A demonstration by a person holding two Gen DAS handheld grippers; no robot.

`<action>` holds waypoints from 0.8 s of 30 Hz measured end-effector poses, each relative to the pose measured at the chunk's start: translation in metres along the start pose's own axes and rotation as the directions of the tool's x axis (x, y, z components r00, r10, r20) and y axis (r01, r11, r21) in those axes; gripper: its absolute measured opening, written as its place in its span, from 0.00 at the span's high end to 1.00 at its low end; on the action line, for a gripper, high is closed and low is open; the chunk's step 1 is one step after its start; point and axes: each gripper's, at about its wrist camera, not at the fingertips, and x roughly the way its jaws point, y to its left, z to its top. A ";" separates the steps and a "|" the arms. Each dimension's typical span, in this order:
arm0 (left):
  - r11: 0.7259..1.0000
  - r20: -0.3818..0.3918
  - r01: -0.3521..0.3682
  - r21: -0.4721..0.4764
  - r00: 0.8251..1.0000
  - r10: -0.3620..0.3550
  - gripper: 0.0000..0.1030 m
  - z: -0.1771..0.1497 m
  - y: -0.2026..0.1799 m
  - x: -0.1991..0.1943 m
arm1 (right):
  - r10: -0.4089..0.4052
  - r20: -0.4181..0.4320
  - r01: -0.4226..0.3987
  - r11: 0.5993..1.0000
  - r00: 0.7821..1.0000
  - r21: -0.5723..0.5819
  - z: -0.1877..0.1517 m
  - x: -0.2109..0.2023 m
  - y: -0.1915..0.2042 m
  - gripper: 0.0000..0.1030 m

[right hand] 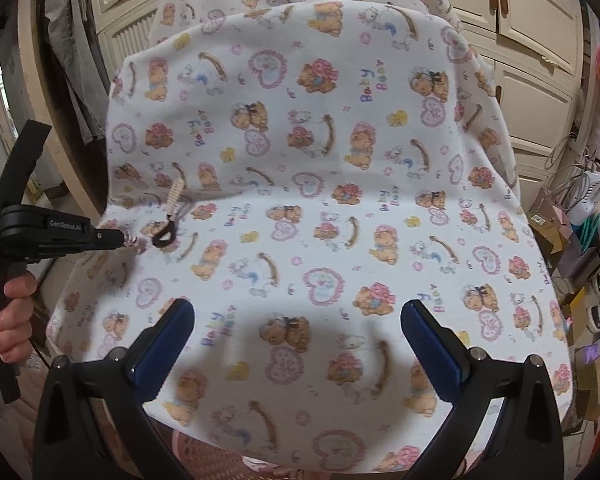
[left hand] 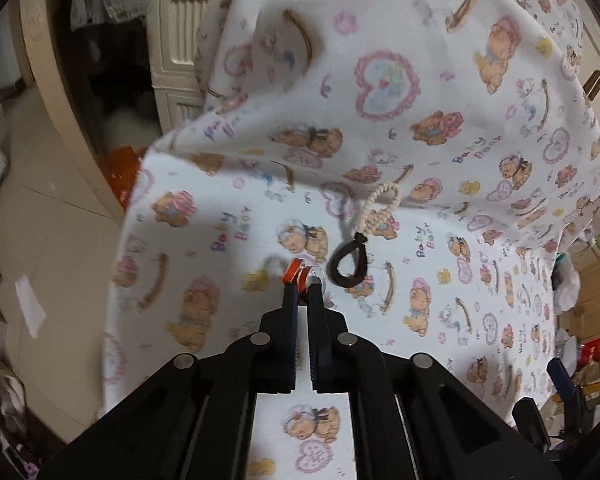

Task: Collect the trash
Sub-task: 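Grasp the twine loop with black ring with the right gripper while the left holds the cap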

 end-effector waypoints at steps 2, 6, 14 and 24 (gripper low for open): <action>1.000 -0.008 -0.009 0.003 1.000 0.009 0.97 0.001 0.003 -0.002 | 0.013 0.002 -0.013 1.000 1.000 0.002 0.001 0.001 0.005 0.00; 1.000 -0.023 0.008 -0.016 1.000 -0.008 0.97 0.002 0.017 -0.007 | 0.084 -0.003 -0.084 0.996 0.996 0.008 0.014 0.007 0.021 0.10; 0.991 -0.080 0.108 -0.084 0.990 -0.115 0.97 0.002 0.043 -0.010 | 0.316 -0.124 -0.302 0.945 0.940 0.124 0.065 0.049 0.047 0.59; 0.996 -0.057 0.052 -0.075 0.997 -0.057 0.97 0.002 0.045 -0.016 | 0.282 -0.211 -0.259 0.957 0.936 0.128 0.079 0.128 0.097 0.72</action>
